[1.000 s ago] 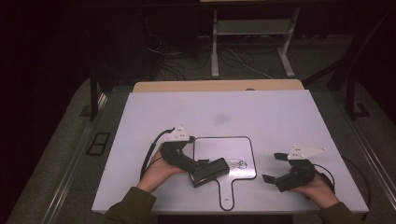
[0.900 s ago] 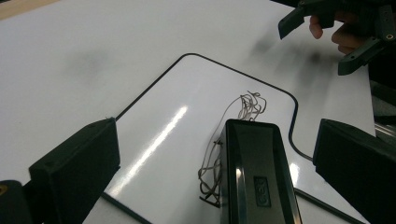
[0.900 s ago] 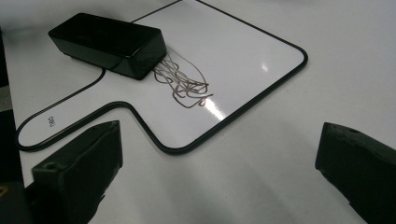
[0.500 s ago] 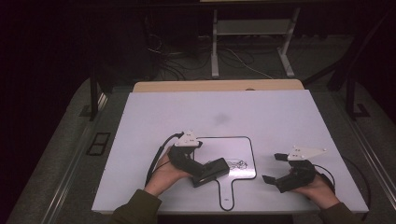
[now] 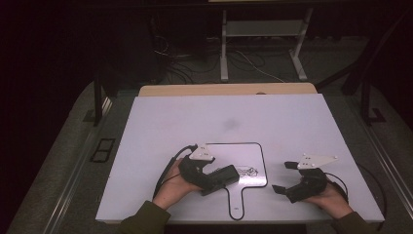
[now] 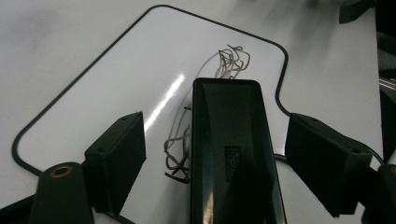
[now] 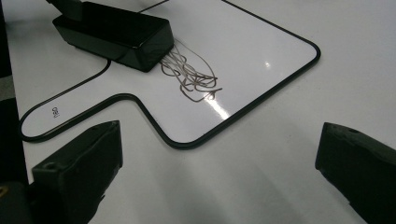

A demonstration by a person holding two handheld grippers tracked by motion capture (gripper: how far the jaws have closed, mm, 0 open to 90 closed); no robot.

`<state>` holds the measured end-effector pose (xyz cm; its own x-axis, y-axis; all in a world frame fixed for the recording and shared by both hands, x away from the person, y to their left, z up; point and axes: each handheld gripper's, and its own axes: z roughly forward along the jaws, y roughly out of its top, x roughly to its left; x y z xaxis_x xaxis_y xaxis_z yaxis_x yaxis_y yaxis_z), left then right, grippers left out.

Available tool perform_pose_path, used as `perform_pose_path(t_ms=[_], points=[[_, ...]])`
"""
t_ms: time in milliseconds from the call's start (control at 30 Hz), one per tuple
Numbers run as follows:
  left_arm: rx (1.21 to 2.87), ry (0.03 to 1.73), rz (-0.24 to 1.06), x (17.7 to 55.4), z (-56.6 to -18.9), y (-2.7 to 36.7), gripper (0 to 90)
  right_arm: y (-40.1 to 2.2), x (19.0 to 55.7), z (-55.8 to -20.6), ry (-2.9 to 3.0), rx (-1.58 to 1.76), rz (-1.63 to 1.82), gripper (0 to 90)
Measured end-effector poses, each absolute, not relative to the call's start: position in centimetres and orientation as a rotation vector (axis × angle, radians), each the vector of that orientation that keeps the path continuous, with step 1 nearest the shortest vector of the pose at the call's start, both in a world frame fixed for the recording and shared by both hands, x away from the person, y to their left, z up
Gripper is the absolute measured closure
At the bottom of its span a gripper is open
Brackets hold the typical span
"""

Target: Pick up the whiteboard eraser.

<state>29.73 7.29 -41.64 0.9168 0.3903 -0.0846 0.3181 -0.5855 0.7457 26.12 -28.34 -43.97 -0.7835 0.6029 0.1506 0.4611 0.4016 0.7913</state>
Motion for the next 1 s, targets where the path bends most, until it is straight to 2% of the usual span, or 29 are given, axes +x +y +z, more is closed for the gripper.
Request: perform_pose_path(t_ms=[1000], points=[[2.396,0.488,0.093,29.0,-43.2,5.6,33.2,-28.3,26.2,-44.1,2.499,0.952,1.314,0.0]])
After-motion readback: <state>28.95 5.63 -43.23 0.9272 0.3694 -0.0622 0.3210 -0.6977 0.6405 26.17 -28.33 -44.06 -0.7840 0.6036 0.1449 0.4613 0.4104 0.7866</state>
